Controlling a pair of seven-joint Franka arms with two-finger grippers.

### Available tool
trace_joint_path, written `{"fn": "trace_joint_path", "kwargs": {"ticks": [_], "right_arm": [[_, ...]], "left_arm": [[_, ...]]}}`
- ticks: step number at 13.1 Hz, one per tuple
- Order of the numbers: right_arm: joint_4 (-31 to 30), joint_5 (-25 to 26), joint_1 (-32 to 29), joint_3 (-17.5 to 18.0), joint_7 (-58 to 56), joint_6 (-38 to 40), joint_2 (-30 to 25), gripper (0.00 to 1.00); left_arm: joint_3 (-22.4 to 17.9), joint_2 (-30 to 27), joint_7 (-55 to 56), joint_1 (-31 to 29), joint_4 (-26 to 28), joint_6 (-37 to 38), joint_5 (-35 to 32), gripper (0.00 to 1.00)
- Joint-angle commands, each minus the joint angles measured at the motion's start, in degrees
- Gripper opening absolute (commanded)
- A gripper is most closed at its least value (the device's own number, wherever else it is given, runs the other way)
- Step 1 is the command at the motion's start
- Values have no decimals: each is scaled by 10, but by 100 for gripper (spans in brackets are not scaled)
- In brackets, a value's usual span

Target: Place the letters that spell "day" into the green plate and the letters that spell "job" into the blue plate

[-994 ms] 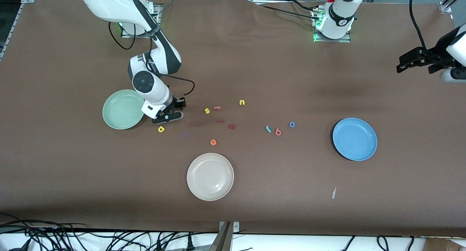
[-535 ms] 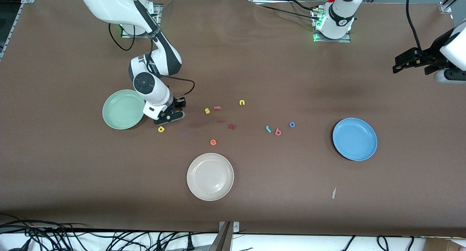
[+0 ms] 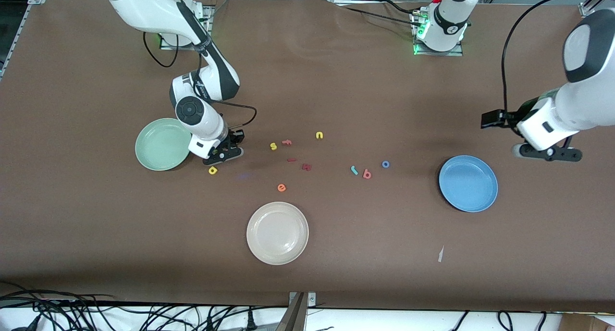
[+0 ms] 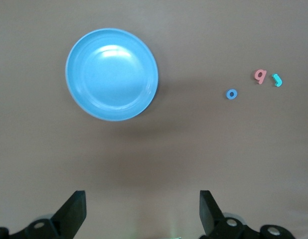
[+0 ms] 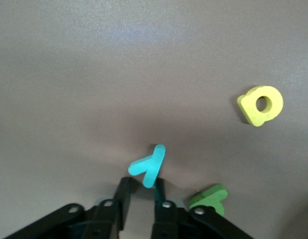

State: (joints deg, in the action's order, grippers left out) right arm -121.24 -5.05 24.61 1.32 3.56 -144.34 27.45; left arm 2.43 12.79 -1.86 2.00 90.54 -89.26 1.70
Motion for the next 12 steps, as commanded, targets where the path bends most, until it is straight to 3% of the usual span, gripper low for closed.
{"fn": "trace_joint_path", "kwargs": {"ticks": [1, 6, 10, 12], "right_arm": [[8, -7, -3, 4, -14, -1, 11, 19], [13, -8, -2, 5, -13, 0, 11, 18], [14, -8, -1, 5, -12, 2, 11, 16], [15, -8, -1, 5, -12, 4, 10, 16]], "left_arm": [[-4, 30, -10, 37, 2, -55, 7, 98], [-5, 54, 31, 96, 125, -286, 55, 99], [-7, 103, 46, 139, 151, -371, 56, 99], [-7, 122, 68, 161, 190, -450, 52, 99]]}}
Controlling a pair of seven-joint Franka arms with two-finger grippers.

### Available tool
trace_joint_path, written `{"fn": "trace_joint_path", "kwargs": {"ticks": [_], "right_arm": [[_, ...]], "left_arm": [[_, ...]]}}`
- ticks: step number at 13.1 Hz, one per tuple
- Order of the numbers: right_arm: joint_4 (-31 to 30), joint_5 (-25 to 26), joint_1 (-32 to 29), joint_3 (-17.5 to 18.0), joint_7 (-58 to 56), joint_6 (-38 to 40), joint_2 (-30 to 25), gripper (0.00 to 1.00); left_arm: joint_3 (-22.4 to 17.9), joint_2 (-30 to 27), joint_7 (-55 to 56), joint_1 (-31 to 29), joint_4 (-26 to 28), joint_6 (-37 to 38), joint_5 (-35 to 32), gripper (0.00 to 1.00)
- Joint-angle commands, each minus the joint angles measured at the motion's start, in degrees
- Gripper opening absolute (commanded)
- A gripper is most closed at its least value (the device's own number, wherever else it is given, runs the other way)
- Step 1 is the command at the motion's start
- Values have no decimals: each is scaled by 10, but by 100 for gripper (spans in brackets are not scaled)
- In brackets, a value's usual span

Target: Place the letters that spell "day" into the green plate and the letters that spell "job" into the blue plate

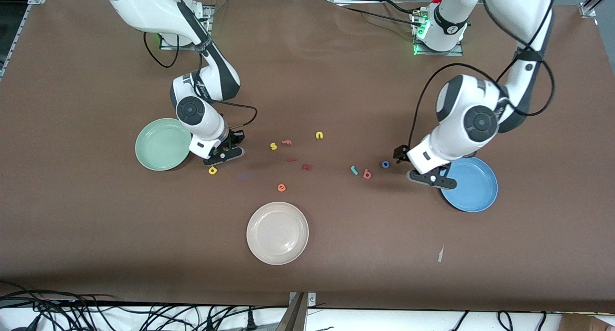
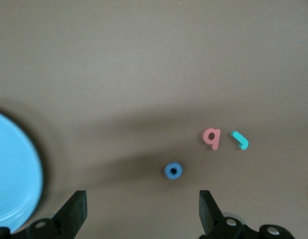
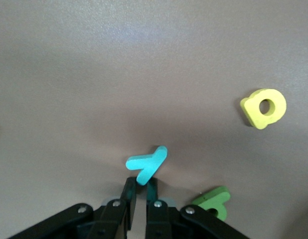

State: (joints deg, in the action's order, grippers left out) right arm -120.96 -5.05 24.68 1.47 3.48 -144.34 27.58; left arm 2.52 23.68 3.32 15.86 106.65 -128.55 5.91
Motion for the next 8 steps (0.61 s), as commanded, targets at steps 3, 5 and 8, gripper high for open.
{"fn": "trace_joint_path", "kwargs": {"ticks": [3, 5, 8], "right_arm": [[23, -11, -2, 3, -2, 31, 2, 30], [59, -15, -3, 2, 25, 104, 0, 48], [87, -15, -3, 2, 85, 149, 0, 56]], "left_arm": [[-9, 40, 21, 42, 65, -120, 8, 99], [-10, 62, 21, 55, 66, -142, 8, 99], [-16, 84, 21, 69, 74, -173, 8, 99]]}}
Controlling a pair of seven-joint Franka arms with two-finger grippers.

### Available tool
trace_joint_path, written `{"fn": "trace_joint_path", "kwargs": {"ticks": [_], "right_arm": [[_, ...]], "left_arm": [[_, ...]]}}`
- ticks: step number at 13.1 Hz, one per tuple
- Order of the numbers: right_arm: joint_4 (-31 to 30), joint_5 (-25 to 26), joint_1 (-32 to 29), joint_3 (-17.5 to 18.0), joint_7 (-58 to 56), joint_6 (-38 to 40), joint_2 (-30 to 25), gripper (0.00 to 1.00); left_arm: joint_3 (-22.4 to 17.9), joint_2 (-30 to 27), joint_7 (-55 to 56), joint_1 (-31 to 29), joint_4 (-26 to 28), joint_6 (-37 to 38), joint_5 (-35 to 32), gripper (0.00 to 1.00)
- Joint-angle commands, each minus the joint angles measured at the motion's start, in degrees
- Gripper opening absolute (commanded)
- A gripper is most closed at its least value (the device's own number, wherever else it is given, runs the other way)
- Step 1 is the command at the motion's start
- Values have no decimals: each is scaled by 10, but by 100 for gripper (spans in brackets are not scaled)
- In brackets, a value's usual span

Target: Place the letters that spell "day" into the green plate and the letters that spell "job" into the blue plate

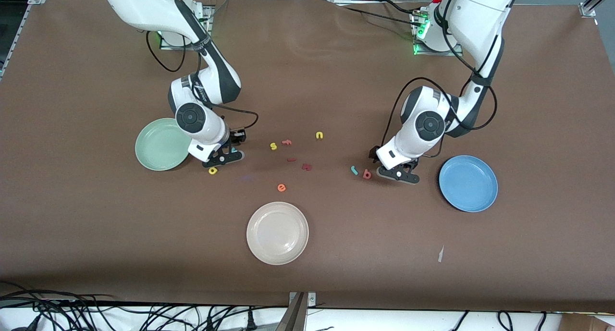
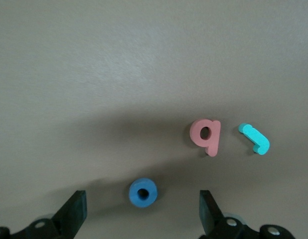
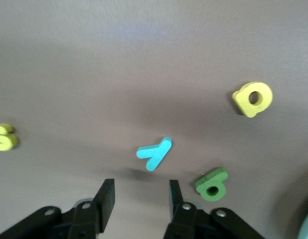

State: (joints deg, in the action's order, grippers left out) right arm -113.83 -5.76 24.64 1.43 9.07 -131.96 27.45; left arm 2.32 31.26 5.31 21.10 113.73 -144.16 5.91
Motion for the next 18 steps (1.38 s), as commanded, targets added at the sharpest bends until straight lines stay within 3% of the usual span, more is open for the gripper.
{"fn": "trace_joint_path", "kwargs": {"ticks": [1, 3, 8, 13, 18], "right_arm": [[17, -8, -3, 0, 50, 28, 1, 56], [18, -10, -8, 0, 108, 23, 5, 56], [25, -117, -15, -1, 167, 20, 23, 61], [25, -119, -21, -13, 170, 10, 39, 61], [23, -116, -15, -20, 191, -9, 39, 60]], "left_arm": [[-19, 12, 1, 20, 4, -17, 8, 99], [-21, 15, 1, 20, 8, -17, 8, 99], [-28, 19, 1, 21, 8, -17, 8, 53], [-28, 20, 1, 21, 8, -17, 7, 43], [-29, 15, -2, 21, 8, -17, 7, 0]]}}
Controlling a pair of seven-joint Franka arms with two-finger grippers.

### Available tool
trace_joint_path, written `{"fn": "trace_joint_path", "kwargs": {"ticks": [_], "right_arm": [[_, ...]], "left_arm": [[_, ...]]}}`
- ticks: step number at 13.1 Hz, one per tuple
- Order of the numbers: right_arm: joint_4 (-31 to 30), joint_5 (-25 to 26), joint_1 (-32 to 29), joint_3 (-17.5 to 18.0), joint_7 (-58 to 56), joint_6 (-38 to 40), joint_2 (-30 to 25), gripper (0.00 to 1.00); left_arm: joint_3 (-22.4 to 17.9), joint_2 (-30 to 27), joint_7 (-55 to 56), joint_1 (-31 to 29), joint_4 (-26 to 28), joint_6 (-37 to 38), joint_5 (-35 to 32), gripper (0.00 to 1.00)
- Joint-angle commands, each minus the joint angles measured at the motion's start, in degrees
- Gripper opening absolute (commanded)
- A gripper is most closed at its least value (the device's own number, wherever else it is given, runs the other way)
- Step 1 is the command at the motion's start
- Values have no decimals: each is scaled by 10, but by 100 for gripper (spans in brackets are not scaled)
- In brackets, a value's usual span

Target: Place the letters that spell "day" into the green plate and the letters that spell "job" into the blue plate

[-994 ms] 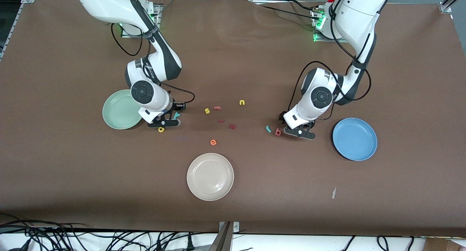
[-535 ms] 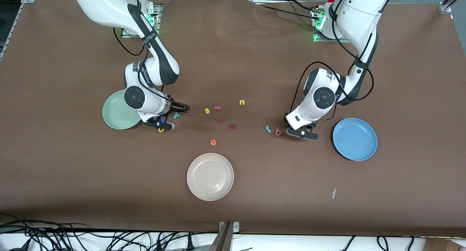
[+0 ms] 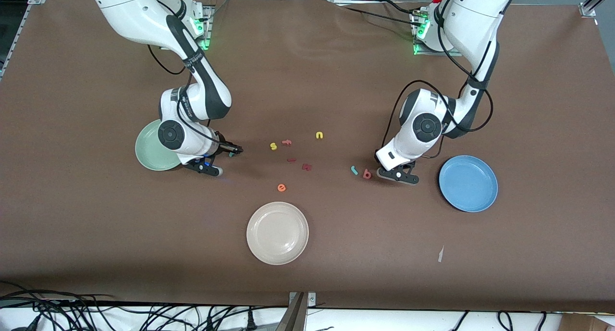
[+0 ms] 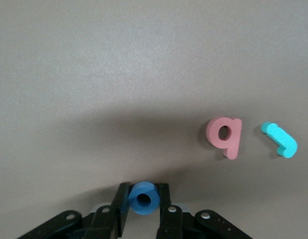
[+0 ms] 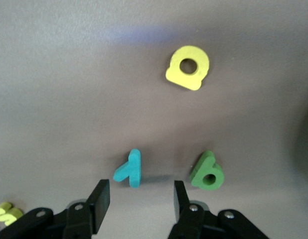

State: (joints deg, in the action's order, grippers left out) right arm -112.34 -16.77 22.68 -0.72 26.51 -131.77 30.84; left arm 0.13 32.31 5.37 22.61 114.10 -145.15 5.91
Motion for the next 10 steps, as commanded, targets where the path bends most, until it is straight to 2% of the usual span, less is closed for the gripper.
{"fn": "trace_joint_path", "kwargs": {"ticks": [1, 3, 6, 10], "right_arm": [[5, -5, 7, 1, 31, -21, 5, 60], [3, -1, 11, 1, 62, -30, -5, 60], [-22, 0, 13, -1, 67, -64, -17, 63], [-39, 4, 25, -2, 78, -91, -28, 63]], "left_arm": [[-7, -2, -3, 5, 4, -2, 6, 0], [-7, -22, -4, -3, 4, 4, 2, 0], [-7, -65, -17, -48, 4, 21, 1, 0], [-7, -95, -136, -139, 16, 51, 1, 0]]}}
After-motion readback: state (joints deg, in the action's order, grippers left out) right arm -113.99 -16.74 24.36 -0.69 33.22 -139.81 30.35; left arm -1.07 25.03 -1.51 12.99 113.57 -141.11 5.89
